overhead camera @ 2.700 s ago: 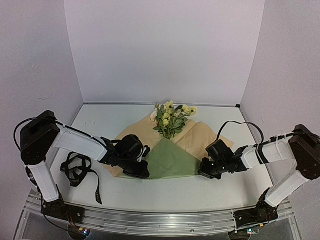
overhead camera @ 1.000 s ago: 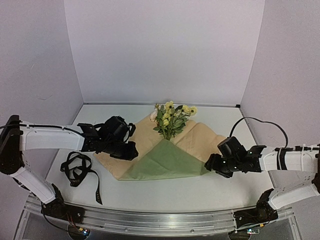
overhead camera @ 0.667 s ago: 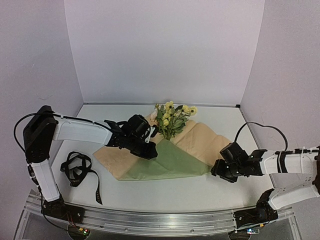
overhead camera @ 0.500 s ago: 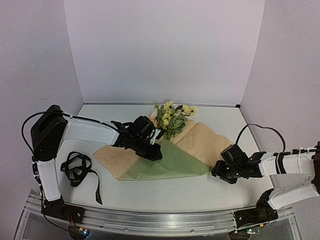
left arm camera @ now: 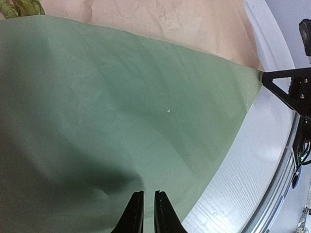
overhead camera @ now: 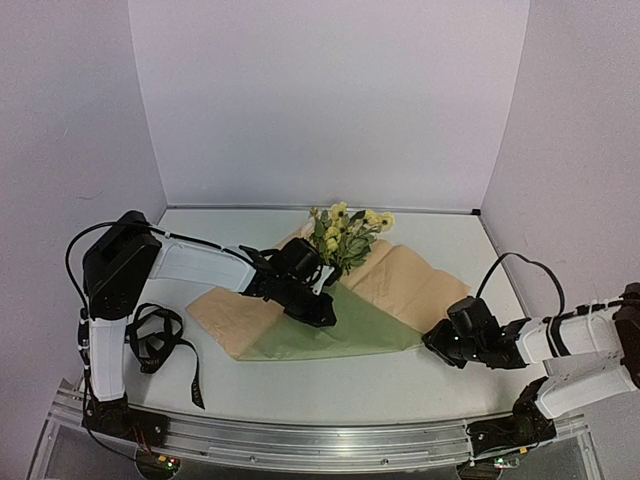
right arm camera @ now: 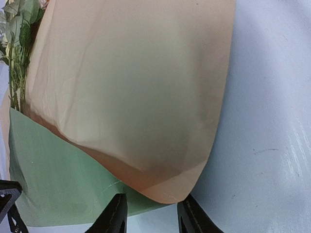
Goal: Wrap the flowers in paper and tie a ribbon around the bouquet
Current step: Press the fold line on the 1/4-folded wrapping paper, then fold the one-fourth-folded wrapping paper at the center of the board.
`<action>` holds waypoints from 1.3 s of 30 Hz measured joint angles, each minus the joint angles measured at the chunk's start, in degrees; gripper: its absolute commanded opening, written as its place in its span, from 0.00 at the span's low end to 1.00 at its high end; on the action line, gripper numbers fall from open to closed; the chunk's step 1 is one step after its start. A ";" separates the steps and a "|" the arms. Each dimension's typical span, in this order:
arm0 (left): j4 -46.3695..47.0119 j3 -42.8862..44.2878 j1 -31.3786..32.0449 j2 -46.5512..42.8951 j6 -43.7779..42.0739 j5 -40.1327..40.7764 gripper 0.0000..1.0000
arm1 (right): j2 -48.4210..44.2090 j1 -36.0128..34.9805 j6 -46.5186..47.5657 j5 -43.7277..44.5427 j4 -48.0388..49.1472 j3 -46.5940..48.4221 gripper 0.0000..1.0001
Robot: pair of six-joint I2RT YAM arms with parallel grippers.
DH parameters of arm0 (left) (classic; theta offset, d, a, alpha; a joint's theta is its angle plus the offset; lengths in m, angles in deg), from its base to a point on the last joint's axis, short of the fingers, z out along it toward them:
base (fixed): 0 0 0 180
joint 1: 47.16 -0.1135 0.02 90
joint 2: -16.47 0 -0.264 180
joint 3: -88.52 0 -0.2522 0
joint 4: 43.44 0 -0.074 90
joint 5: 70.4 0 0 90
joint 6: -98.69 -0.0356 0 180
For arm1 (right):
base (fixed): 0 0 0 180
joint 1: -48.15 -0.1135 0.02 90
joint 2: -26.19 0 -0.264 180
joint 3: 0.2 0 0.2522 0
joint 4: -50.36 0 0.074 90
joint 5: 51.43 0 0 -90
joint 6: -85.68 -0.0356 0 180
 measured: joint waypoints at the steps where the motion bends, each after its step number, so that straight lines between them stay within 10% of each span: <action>1: 0.01 0.36 0.05 0.37 0.00 -0.14 0.10 | -0.65 0.00 -0.21 0.01 0.17 -0.58 0.36; 13: -0.01 2.94 0.70 2.38 0.02 -1.18 0.10 | -0.89 0.00 -0.41 0.33 2.28 -2.09 0.25; 20: -0.14 4.09 1.14 3.23 0.00 -2.21 0.11 | -0.03 0.00 0.25 0.29 3.43 -2.09 0.00; 39: -1.29 16.31 7.85 12.79 -5.22 -3.04 0.13 | -9.46 0.00 4.71 -3.48 -2.95 -0.74 0.00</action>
